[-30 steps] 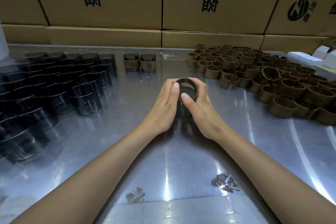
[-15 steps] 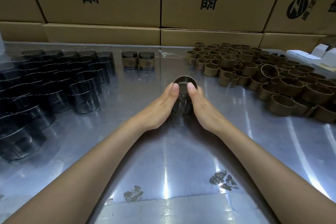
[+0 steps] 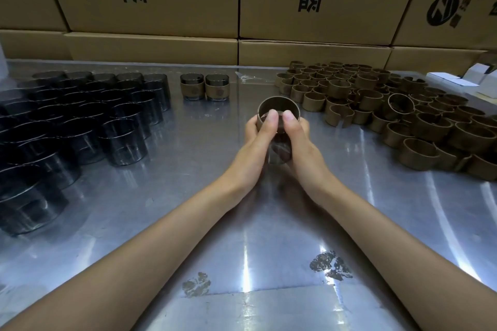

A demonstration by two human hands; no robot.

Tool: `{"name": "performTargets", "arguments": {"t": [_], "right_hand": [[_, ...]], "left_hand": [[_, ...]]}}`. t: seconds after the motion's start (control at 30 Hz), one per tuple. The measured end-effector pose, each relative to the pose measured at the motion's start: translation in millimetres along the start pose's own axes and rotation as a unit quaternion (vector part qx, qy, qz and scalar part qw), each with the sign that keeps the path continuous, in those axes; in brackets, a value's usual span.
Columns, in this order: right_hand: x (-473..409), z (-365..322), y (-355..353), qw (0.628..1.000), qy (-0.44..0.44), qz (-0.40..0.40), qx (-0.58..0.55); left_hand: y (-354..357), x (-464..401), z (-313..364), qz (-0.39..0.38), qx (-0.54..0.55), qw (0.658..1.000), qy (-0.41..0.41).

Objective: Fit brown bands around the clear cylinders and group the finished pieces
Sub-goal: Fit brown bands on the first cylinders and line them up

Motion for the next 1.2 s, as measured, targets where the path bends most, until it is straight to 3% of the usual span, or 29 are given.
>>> {"name": "performTargets", "arguments": {"t": [0.67, 1.2], "right_hand": [[4.9, -6.9, 6.5, 0.991, -0.021, 0.042, -0.128], [1.6, -4.3, 1.9, 0.969, 0.019, 0.025, -0.243]], "left_hand": [[3.5, 6.2, 6.5, 0.059, 0.124, 0.99, 0.019], [2.1, 5.8, 10.1, 0.05, 0.288, 0.955, -0.048]]}}
Point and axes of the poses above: each hand's wrist, its own x-axis away from the middle knuckle, its own y-axis out of the palm, z = x × y, the point moved 2 cm from there along -x, towards the middle knuckle, and after that the axes turned 1 degree about z, right-handed, at the moved point
